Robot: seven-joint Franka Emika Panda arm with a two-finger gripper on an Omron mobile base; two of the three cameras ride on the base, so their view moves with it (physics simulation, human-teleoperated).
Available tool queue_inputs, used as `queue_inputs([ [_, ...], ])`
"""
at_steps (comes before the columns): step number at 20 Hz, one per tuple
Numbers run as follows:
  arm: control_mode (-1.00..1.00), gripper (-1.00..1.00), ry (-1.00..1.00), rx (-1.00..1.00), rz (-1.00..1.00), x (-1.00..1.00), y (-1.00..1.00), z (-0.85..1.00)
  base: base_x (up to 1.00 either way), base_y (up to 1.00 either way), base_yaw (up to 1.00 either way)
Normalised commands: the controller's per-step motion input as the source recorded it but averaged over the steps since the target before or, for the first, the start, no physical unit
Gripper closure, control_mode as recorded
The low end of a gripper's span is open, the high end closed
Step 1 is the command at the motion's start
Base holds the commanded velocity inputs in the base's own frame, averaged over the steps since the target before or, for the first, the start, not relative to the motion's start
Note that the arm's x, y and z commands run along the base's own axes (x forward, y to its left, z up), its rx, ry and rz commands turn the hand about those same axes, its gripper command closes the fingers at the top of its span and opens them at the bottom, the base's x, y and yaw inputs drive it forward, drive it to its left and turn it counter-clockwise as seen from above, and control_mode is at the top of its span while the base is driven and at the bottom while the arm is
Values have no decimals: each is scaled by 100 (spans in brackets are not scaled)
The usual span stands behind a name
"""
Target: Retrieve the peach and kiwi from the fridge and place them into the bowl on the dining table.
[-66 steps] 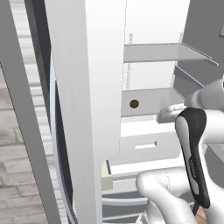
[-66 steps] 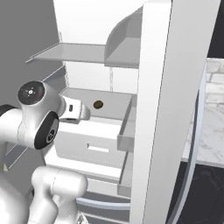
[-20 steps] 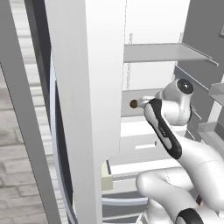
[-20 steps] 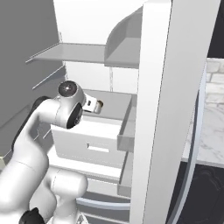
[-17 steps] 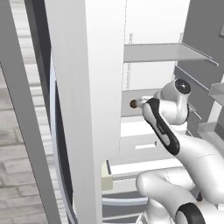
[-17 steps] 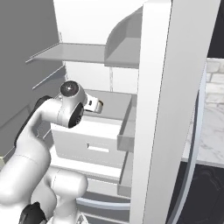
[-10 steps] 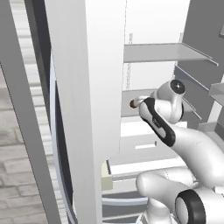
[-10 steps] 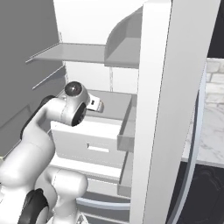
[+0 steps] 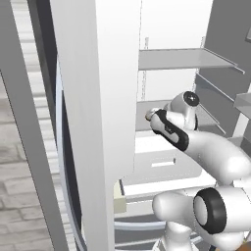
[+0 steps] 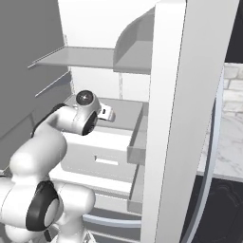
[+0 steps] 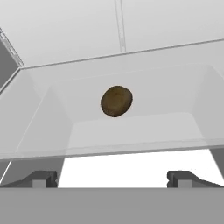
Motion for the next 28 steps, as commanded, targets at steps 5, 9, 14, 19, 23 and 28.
queue_inputs([
  [5,-100,-100,0,0,0,40,0,-19,0,0,0],
  [9,-100,-100,0,0,0,41,0,-16,0,0,0],
  [14,-100,-100,0,0,0,41,0,-13,0,0,0],
  [19,-100,-100,0,0,0,37,0,-11,0,0,0],
  [23,-100,-100,5,0,0,29,0,-16,0,0,0],
  [28,-100,-100,4,0,0,33,0,-19,0,0,0],
])
